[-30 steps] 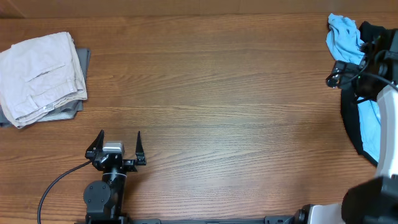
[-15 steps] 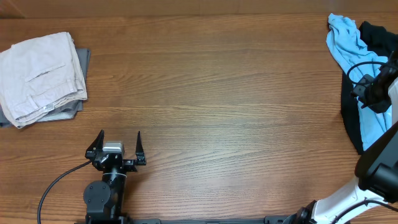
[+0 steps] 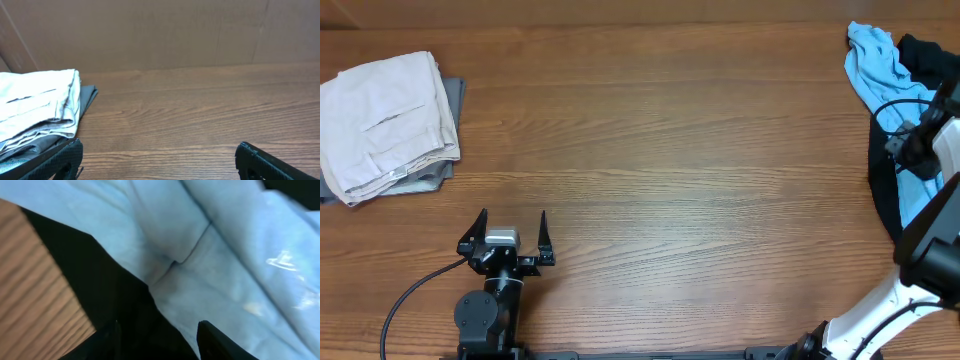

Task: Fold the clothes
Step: 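Reach the right gripper to the light-blue T-shirt and grasp it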

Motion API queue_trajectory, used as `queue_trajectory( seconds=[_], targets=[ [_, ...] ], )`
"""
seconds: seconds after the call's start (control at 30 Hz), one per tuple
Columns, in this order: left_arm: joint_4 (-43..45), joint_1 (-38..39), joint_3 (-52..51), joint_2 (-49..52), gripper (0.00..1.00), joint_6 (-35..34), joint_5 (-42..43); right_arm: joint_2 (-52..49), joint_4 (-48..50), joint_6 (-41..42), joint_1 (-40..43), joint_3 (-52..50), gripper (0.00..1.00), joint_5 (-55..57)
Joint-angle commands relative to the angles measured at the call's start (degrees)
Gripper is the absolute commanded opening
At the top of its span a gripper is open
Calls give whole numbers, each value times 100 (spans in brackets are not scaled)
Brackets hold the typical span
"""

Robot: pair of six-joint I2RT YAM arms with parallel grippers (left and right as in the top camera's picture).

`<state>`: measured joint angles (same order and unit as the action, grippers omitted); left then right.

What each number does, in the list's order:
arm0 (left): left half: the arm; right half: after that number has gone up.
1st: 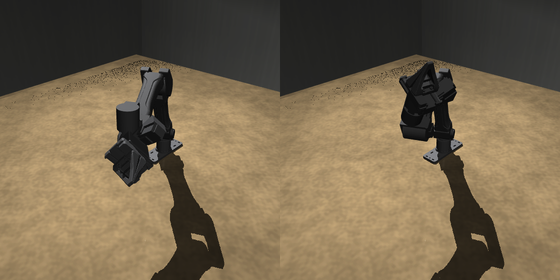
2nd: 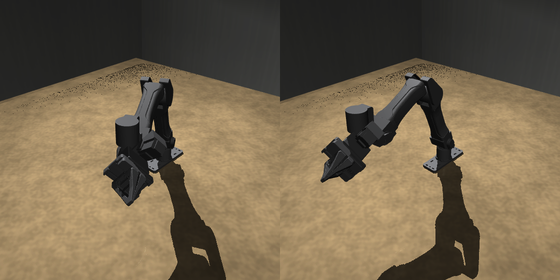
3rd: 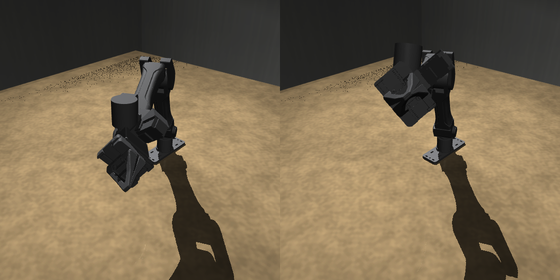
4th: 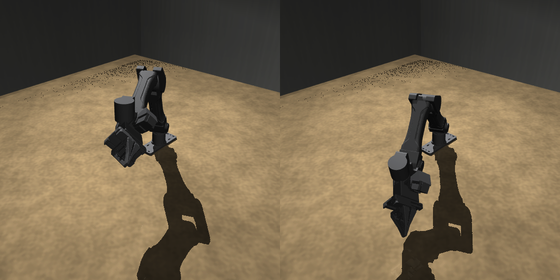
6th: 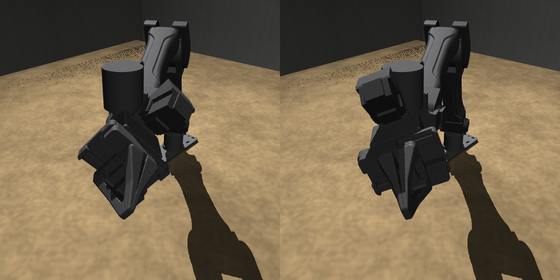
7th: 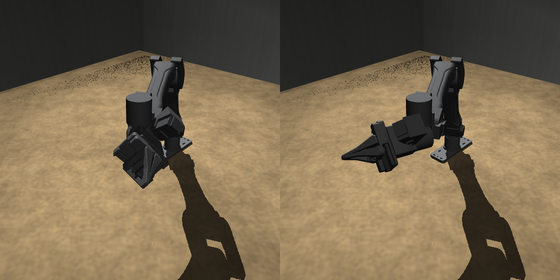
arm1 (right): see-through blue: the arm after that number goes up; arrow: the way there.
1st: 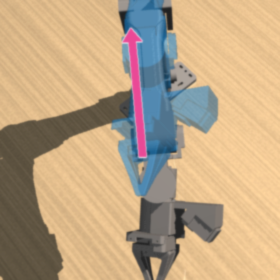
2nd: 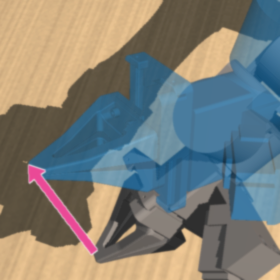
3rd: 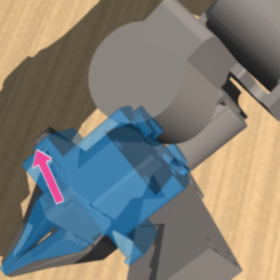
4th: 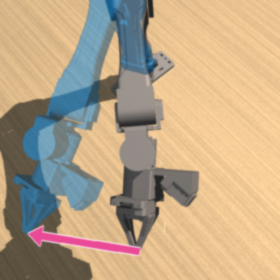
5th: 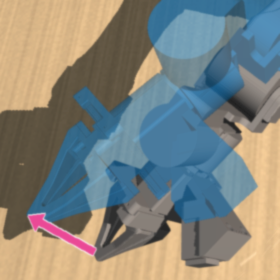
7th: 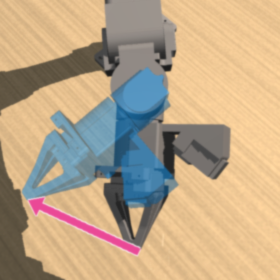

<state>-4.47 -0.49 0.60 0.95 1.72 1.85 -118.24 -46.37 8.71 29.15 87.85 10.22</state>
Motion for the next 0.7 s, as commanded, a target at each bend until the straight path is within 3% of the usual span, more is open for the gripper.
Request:
queue_trajectory(
  seconds=[0.0,0.67],
  targets=[
    [7,-24,-33,-68,100,109,-44,-225,70,-13,-13,96,53,306],
    [7,-24,-33,-68,100,109,-44,-332,741,9,125,-490,54,411]
  ],
)
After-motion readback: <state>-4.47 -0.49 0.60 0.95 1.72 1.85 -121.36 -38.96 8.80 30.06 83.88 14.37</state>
